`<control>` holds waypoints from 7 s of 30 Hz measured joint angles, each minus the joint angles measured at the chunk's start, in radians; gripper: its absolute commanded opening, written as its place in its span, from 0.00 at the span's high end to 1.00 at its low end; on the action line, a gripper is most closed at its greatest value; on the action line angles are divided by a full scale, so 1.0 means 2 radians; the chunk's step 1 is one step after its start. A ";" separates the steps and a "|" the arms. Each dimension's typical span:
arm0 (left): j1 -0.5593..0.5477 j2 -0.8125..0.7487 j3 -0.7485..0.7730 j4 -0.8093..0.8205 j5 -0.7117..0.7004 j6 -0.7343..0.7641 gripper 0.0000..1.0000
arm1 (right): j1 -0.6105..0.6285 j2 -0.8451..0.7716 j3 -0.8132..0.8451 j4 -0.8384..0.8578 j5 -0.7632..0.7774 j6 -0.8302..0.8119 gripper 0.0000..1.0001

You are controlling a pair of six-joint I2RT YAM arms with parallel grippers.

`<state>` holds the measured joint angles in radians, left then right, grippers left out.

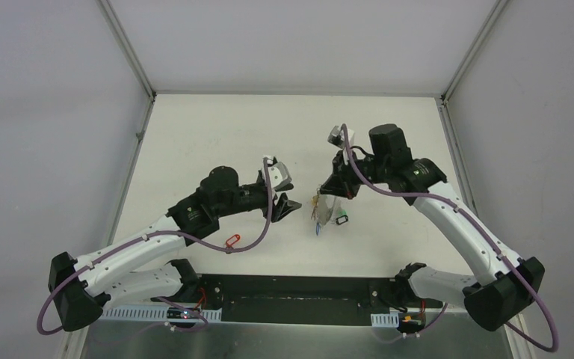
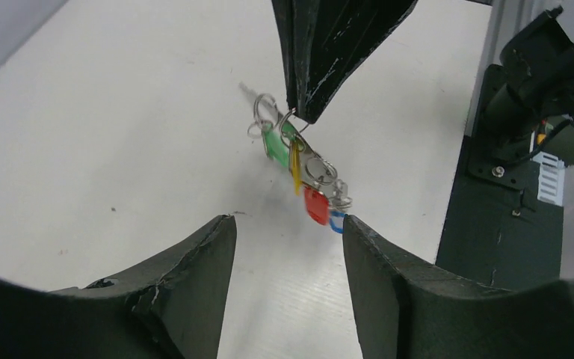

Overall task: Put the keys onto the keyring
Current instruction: Pick up the keyring from the center of the board, then adjust the key on the keyring, then pick up the key from the center of the board.

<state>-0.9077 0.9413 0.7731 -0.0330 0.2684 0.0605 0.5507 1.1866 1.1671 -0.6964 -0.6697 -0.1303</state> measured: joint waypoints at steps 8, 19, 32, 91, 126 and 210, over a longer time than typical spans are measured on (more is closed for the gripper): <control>0.000 0.021 -0.001 0.030 0.104 0.086 0.56 | 0.000 -0.050 -0.051 0.029 -0.077 -0.082 1.00; -0.002 0.053 0.008 0.043 0.163 0.114 0.65 | 0.000 -0.054 -0.059 0.039 -0.119 -0.107 1.00; -0.007 0.062 0.009 0.070 0.140 0.102 0.70 | 0.000 -0.057 -0.095 0.085 -0.153 -0.097 1.00; -0.061 0.203 0.323 -0.410 -0.017 0.123 1.00 | 0.051 -0.074 -0.226 0.335 -0.134 0.045 0.71; 0.014 0.102 0.226 -0.269 0.037 -0.016 0.28 | 0.064 -0.073 -0.303 0.459 -0.114 0.078 1.00; 0.147 0.142 -0.007 -0.448 -0.193 -0.504 1.00 | 0.041 -0.071 -0.306 0.448 -0.060 0.205 1.00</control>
<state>-0.6132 1.2251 0.7586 -0.9295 -0.1177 -0.9466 0.6334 1.0451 0.5560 0.1993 -0.7906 0.2802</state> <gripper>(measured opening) 0.009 0.007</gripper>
